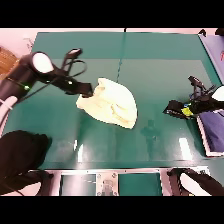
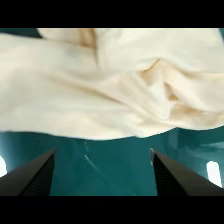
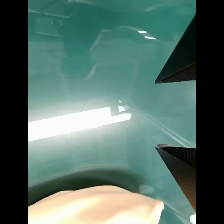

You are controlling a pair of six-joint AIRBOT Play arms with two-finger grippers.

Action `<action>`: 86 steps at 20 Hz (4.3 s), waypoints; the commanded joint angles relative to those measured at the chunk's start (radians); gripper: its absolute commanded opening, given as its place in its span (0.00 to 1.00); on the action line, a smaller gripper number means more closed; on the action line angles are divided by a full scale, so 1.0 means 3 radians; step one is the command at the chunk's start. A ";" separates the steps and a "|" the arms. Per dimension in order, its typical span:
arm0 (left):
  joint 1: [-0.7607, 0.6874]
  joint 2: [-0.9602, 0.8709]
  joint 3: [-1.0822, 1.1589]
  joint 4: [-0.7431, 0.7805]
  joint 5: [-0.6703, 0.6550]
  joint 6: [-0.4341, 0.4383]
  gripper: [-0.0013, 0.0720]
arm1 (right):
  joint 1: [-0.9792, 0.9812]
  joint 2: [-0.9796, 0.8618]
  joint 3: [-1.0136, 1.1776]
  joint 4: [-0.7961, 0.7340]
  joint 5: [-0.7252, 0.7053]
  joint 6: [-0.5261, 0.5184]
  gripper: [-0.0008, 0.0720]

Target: Fold the shirts.

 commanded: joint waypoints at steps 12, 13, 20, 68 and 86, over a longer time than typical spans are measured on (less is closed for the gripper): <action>0.0458 -0.0539 -0.1166 -0.1174 0.1283 0.0076 0.93 | 0.0448 -0.2210 0.1335 0.1667 -0.0351 -0.0998 0.76; 0.0458 -0.0596 -0.1166 -0.1213 0.1335 0.0076 0.93 | 0.0511 -0.2359 0.1502 0.1667 -0.0351 -0.0998 0.76; 0.0458 -0.0676 -0.1164 -0.1260 0.1789 0.0078 0.08 | 0.0881 -0.2950 0.2141 0.1668 -0.0338 -0.0998 0.48; 0.0721 -0.0702 0.0595 -0.0479 0.0379 0.0128 0.94 | -0.0633 -0.1446 0.1122 0.1124 -0.0444 -0.1198 0.44; 0.1063 0.0417 -0.1788 -0.0774 0.1012 0.0041 0.68 | -0.1451 -0.0708 -0.0375 0.1223 -0.0375 -0.1172 0.03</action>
